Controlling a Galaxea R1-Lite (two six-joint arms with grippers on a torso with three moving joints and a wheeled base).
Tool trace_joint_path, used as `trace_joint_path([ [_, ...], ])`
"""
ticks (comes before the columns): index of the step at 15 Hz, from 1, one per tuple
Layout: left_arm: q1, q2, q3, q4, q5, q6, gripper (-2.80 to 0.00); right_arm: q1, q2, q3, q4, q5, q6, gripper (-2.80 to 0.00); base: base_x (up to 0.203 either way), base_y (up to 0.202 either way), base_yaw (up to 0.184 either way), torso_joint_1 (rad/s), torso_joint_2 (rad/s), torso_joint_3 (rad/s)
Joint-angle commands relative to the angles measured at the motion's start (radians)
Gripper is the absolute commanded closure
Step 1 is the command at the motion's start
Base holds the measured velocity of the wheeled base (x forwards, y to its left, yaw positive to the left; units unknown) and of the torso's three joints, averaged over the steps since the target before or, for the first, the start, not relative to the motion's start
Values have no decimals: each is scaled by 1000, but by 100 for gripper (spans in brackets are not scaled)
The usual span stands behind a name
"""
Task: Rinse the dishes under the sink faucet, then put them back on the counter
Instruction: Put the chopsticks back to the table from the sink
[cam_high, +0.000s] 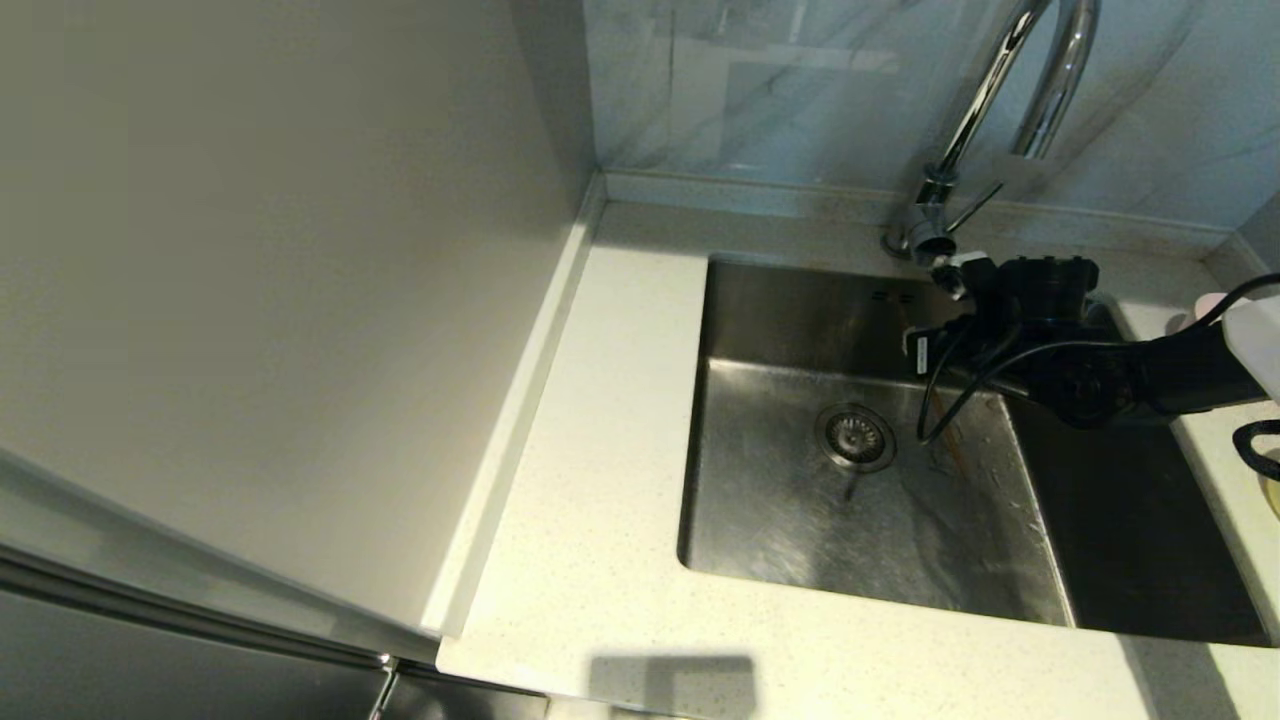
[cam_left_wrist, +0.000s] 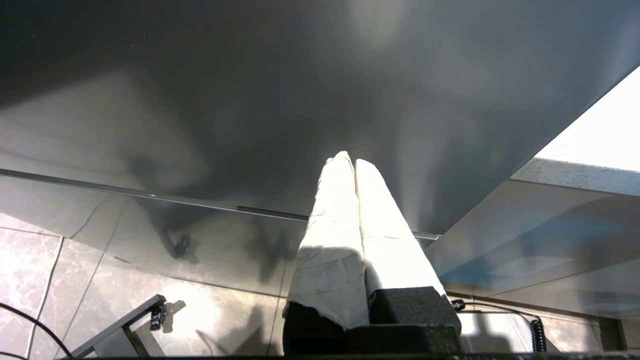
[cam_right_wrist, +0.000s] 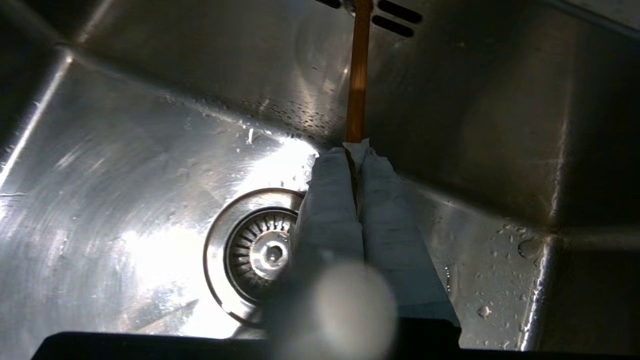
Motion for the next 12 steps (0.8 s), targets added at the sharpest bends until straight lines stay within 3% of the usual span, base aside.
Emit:
trace_joint_path([
  [1, 0, -3, 0, 0, 1, 0, 0, -22, 26, -22, -4, 3, -2, 0, 0, 0, 0, 0, 0, 0],
  [12, 0, -3, 0, 0, 1, 0, 0, -133, -27, -51, 57, 51, 7, 0, 0, 0, 0, 0, 0, 0],
])
